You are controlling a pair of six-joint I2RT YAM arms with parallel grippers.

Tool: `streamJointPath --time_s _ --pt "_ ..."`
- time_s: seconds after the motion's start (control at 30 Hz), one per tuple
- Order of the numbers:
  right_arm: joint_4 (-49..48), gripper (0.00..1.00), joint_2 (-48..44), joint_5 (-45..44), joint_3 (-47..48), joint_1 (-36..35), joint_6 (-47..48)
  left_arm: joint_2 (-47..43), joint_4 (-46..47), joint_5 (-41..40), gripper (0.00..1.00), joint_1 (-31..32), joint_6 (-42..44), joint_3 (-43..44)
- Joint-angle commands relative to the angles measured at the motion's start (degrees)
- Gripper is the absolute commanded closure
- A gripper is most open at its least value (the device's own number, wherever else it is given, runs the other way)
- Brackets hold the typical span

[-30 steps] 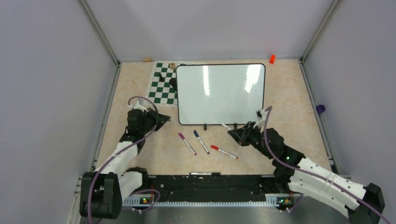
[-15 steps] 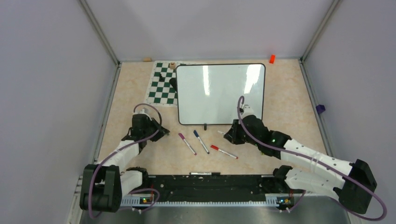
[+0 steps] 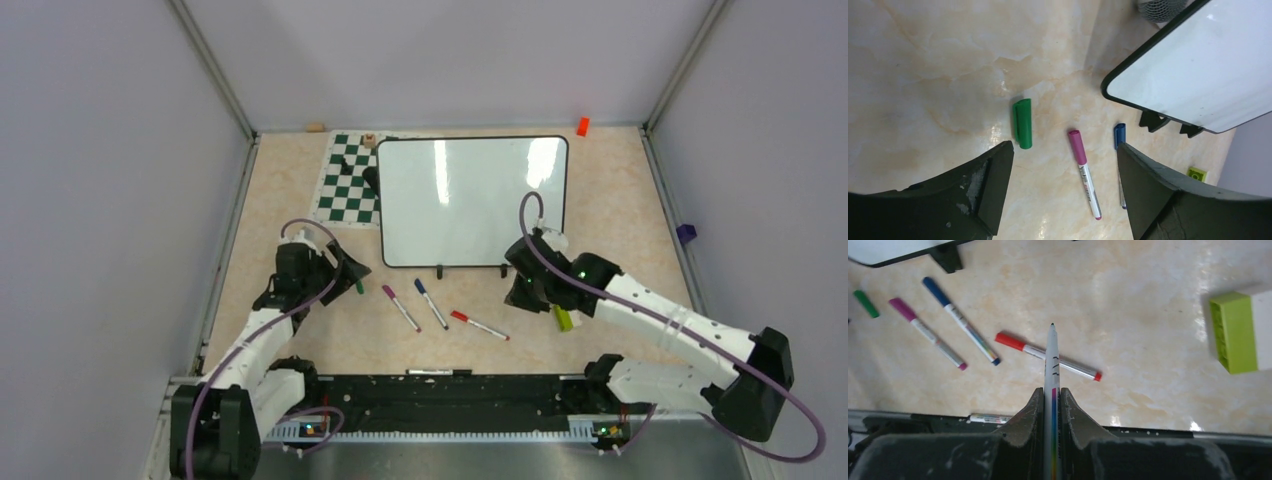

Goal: Write a sentence on the whiteboard
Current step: Place the pen cap at the center of the board, then adjust the whiteboard at the center of the board.

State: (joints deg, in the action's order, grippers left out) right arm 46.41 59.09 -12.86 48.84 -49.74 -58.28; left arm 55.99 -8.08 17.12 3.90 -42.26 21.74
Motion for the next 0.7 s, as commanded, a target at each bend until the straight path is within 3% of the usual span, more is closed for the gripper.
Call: streamJointPath --time_s 0.0,0.2,0.37,0.5,0.67 --pt "17.19 1.0 5.14 -7.16 7.78 -0.15 -8.24 -4.3 1.44 2.41 0.19 0.23 0.19 -0.32" --pt "26.48 1.0 10.87 -9.58 16.91 -0.14 -6.14 -8.95 9.81 12.01 0.24 0.23 3.37 -3.2" --pt "25.2 1.0 9.33 -11.41 18.2 -0.12 -4.69 -13.93 10.24 10.96 0.23 0.36 7.23 -5.59" --pt "14.58 1.0 4.33 -9.41 15.04 -0.13 -2.52 -19.66 11.57 9.3 0.02 1.28 7.04 -8.49" --pt "-8.6 1.0 -4.0 -7.7 3.38 -0.1 1.49 -25.93 12.95 8.72 0.01 2.32 6.19 -9.04"
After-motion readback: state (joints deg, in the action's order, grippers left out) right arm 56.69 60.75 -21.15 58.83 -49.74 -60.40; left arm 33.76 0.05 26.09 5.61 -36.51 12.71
